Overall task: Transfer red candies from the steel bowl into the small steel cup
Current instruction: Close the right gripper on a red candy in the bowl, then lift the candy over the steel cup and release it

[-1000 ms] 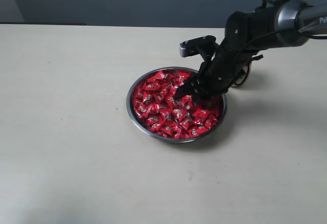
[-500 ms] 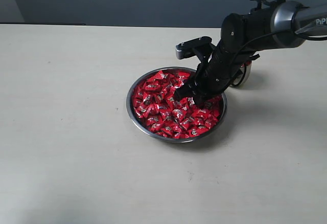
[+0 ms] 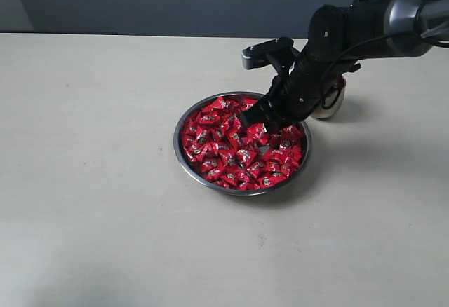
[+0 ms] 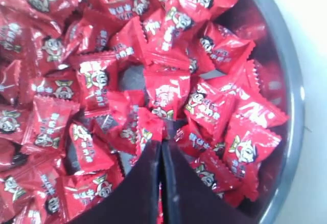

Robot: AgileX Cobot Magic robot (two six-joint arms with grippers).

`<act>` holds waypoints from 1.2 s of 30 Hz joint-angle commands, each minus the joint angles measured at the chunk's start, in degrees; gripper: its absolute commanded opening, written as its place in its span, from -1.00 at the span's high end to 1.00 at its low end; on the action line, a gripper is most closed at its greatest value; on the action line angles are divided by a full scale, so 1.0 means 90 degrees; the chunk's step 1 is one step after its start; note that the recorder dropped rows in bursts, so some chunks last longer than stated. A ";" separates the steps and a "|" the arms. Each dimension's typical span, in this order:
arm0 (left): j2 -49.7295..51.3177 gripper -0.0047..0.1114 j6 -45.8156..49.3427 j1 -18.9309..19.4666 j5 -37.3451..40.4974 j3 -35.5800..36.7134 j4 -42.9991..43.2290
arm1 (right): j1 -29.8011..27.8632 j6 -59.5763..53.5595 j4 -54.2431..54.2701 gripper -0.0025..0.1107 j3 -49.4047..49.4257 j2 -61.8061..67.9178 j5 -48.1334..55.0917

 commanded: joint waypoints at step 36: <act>-0.0030 0.91 -0.0030 -0.0003 -0.0050 -0.0053 0.0011 | -0.1268 0.2133 -0.2723 0.97 -0.2026 0.0331 0.1313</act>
